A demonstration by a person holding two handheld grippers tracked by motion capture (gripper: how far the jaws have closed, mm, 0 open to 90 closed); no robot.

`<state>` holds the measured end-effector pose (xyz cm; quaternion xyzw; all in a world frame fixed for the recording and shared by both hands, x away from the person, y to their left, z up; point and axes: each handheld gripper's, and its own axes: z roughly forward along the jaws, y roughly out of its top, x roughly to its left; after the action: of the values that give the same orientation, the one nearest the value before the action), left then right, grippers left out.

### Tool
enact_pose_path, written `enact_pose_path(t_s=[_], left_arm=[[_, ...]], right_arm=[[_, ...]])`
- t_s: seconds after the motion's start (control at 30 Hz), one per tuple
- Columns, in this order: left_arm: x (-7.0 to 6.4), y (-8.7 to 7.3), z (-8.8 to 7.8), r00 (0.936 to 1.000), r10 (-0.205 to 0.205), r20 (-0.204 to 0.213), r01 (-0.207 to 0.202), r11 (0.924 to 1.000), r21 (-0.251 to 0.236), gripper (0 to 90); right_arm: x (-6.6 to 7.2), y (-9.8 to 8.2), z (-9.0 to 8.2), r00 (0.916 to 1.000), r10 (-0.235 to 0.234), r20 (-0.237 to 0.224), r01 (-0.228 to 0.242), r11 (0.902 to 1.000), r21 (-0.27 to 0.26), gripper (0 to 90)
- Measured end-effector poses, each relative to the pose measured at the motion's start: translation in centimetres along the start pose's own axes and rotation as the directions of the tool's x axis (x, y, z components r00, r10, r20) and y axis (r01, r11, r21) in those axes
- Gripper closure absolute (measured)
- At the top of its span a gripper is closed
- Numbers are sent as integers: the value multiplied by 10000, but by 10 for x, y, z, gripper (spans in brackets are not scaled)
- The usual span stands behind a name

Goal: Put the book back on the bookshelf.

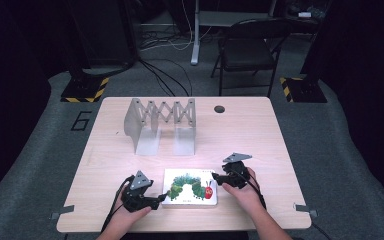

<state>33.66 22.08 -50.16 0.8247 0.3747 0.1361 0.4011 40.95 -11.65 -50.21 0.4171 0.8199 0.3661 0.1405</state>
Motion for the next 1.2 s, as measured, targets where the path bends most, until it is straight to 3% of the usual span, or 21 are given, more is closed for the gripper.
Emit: enact_pose_path(t_s=[0.3,0.63,0.9,1.2], left_arm=[[-4,-1,2,9999,88,107,-88,10000,-33,263],[-13,-6,10,9989,392,251,-406,9976,556,255],[-18,-9,16,9983,483,317,-505,9962,710,244],[-22,-9,19,9970,710,308,-734,9937,842,244]], right_arm=[[3,2,1,9997,202,-144,-202,9998,-24,442],[7,4,5,9993,19,-386,-19,10000,-2,441],[10,6,11,9977,236,-628,-222,9995,222,435],[11,6,18,9964,168,-829,-139,9993,355,415]])
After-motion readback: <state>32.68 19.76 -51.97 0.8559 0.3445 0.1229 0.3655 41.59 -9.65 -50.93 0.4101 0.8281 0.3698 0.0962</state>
